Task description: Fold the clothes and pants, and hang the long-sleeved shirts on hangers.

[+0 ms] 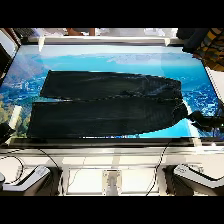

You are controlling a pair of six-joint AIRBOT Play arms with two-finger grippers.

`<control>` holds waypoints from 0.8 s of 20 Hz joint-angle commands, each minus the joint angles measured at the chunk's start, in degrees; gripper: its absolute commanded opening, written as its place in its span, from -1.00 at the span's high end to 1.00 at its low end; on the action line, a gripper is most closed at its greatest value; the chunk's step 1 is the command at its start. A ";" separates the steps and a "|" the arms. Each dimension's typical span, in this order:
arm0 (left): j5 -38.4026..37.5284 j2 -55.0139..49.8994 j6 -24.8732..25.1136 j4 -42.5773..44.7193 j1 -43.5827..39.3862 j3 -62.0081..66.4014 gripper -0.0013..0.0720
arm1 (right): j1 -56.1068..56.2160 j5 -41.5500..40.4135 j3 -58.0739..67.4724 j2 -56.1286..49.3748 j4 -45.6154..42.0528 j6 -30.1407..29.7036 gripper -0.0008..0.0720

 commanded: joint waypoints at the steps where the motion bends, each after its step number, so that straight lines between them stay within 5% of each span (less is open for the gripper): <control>1: -0.63 0.98 0.92 0.04 0.66 -2.05 -0.09 | -2.97 -4.85 -3.17 -1.42 8.90 -6.60 -0.52; 11: -5.53 0.98 3.52 0.31 0.66 -2.12 -0.09 | -1.44 -9.35 -3.26 -12.50 23.52 -14.69 -0.51; 16: -8.31 0.98 3.37 4.85 0.76 -2.91 -0.09 | 3.10 -10.64 -3.13 -14.71 29.75 -17.66 -0.01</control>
